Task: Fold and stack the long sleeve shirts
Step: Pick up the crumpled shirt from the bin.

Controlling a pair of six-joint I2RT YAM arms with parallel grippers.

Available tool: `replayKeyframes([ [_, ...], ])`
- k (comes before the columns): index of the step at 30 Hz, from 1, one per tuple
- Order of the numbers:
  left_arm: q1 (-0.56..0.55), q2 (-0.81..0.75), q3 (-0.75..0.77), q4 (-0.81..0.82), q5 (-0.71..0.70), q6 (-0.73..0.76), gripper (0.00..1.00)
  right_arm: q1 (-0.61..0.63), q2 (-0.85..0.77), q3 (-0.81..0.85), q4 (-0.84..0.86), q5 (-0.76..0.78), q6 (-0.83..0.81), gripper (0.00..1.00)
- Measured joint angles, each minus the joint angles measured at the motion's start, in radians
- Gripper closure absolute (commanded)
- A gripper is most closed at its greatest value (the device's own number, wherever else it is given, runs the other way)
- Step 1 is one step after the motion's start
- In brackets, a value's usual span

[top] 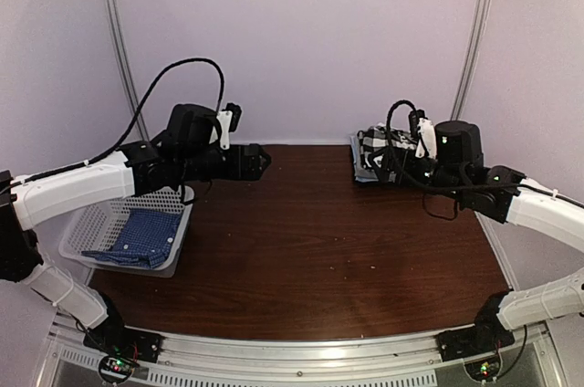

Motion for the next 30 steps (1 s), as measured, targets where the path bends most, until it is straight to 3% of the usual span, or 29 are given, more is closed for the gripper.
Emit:
replayKeyframes([
  [19,0.000,-0.054,-0.002,-0.089,-0.082,-0.021,0.02,0.000,0.000,0.001,-0.001,0.001,-0.009,0.00],
  [30,0.040,-0.223,-0.038,-0.430,-0.249,-0.252,0.02,0.000,0.024,0.001,0.001,-0.003,-0.040,0.00],
])
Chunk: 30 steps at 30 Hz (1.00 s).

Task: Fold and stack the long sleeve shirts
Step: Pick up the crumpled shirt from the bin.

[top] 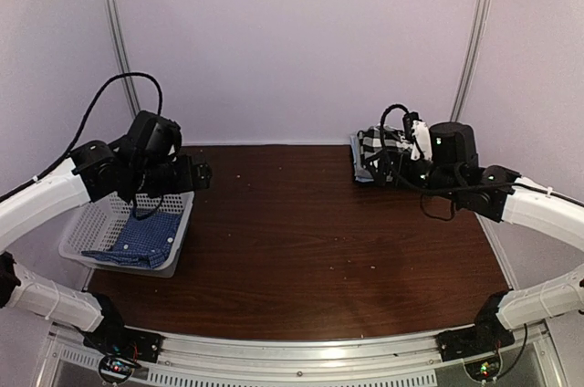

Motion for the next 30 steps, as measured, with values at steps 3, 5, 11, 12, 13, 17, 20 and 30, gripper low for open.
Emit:
replayKeyframes([
  [3,0.045,-0.058,-0.043,-0.110,-0.031,-0.087,0.02,0.000,0.014,0.000,0.001,-0.008,-0.012,0.00],
  [5,0.092,-0.095,-0.085,-0.172,-0.032,-0.137,0.02,0.000,0.019,0.000,0.002,-0.014,-0.017,0.00],
  [11,0.274,-0.167,-0.193,-0.289,-0.013,-0.217,0.02,0.000,0.019,-0.016,0.036,-0.029,-0.028,0.00],
  [12,0.300,-0.171,-0.206,-0.298,-0.008,-0.222,0.02,0.000,0.019,-0.021,0.038,-0.031,-0.030,0.00],
  [13,0.327,-0.171,-0.218,-0.301,-0.001,-0.225,0.02,0.000,0.019,-0.024,0.039,-0.032,-0.032,0.00],
  [17,0.426,-0.145,-0.259,-0.293,0.041,-0.209,0.02,0.000,0.019,-0.045,0.053,-0.047,-0.036,0.00],
  [20,0.495,-0.069,-0.268,-0.251,0.079,-0.171,0.03,0.000,0.019,-0.060,0.067,-0.063,-0.036,0.00],
  [30,0.595,0.258,-0.272,-0.032,0.204,-0.042,0.15,0.000,0.019,-0.066,0.083,-0.079,-0.040,0.00],
])
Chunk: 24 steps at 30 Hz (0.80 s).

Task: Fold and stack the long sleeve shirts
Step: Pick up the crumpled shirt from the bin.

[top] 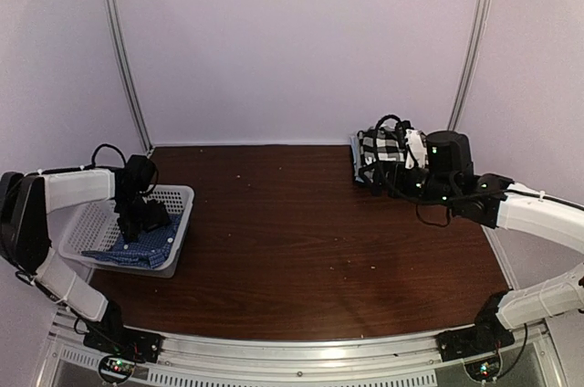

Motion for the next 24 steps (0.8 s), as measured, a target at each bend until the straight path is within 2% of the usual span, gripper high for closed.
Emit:
replayKeyframes([
  [2,0.005,0.041,-0.010,0.039,0.013,0.006,0.21,0.000,0.000,0.000,0.000,-0.002,0.000,0.00],
  [6,0.007,0.097,-0.034,0.089,0.011,0.008,0.45,0.000,0.000,0.000,0.000,-0.005,0.000,0.00],
  [8,0.009,0.101,-0.035,0.097,0.000,0.005,0.64,0.000,-0.001,0.000,-0.001,-0.006,0.000,0.00],
  [9,0.010,0.101,-0.037,0.103,-0.003,0.004,0.77,0.000,-0.002,0.000,-0.001,-0.007,0.000,0.00],
  [12,0.018,0.101,-0.042,0.123,-0.017,0.002,1.00,0.000,-0.004,0.000,-0.001,-0.010,0.000,0.00],
  [18,0.018,0.075,-0.041,0.132,-0.027,0.025,1.00,0.000,-0.004,0.000,-0.002,-0.013,0.000,0.00],
  [24,0.018,-0.031,0.022,0.035,-0.056,0.059,1.00,0.000,-0.004,0.000,-0.003,-0.014,0.000,0.00],
])
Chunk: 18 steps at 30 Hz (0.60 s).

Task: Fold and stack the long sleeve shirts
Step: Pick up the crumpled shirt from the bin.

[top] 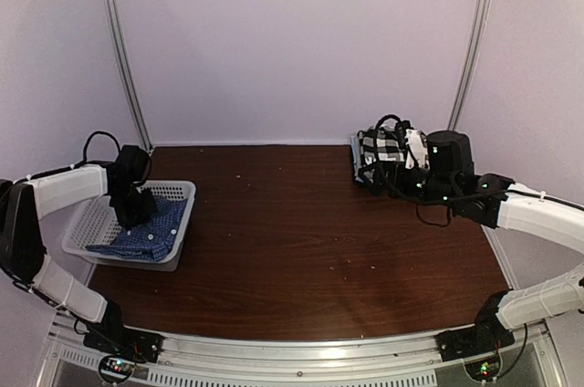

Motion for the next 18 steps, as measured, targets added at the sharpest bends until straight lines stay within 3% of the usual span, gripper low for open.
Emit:
replayKeyframes([
  [11,-0.047,-0.229,0.257,-0.086,-0.002,0.098,1.00,0.000,0.015,0.030,-0.016,0.001,-0.007,0.00],
  [18,-0.253,-0.220,0.495,-0.098,0.000,0.165,1.00,0.000,0.033,0.072,-0.025,0.003,-0.013,0.00],
])
